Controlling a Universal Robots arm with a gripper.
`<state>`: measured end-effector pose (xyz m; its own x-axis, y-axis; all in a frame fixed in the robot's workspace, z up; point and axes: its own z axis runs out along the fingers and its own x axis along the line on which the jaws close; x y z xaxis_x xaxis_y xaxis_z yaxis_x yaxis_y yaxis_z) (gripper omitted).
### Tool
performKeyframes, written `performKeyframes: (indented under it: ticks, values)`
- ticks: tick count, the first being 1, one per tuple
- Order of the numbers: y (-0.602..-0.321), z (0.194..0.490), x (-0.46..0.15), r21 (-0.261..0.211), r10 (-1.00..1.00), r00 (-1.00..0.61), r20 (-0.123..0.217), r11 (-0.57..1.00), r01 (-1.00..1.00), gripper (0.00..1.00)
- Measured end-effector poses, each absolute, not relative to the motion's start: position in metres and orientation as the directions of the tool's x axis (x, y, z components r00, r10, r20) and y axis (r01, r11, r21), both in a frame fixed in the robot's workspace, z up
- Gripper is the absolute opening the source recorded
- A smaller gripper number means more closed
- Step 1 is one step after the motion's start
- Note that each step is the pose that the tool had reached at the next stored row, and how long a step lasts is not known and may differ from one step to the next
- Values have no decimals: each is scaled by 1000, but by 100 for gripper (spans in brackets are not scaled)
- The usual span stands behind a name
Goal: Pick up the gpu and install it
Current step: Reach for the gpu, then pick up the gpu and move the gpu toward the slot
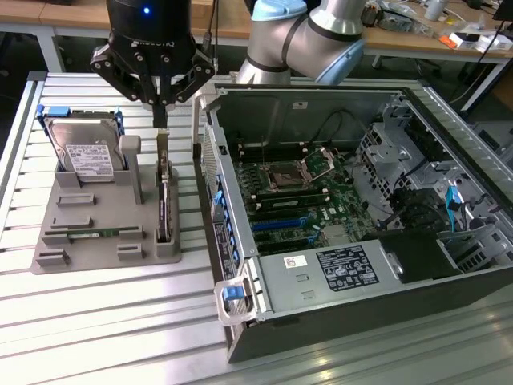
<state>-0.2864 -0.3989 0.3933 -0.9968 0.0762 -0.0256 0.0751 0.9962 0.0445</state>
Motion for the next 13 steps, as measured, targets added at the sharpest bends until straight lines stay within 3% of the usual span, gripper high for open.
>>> performKeyframes:
  ticks: [13]
  values:
    - [-399, 393, -287, 44, 76, -997, -26, 996, 75, 11]
